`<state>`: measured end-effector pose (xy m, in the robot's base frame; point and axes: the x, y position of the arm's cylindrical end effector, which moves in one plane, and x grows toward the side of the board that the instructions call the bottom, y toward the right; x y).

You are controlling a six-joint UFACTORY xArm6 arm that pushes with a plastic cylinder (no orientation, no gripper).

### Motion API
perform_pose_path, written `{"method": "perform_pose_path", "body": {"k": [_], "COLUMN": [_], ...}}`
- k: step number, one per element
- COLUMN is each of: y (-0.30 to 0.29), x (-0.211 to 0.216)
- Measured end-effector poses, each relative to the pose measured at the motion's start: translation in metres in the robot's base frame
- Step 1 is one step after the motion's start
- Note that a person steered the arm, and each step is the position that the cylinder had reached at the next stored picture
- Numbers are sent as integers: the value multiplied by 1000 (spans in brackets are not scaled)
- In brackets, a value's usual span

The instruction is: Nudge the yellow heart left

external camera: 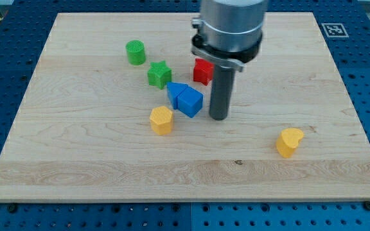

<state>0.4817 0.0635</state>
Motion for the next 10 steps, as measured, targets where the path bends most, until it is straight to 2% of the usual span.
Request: {"method": "perform_pose_path", "body": {"k": [2,3,5,8,10], "y": [66,75,36,22,83], "x": [-8,-9,19,23,6]}}
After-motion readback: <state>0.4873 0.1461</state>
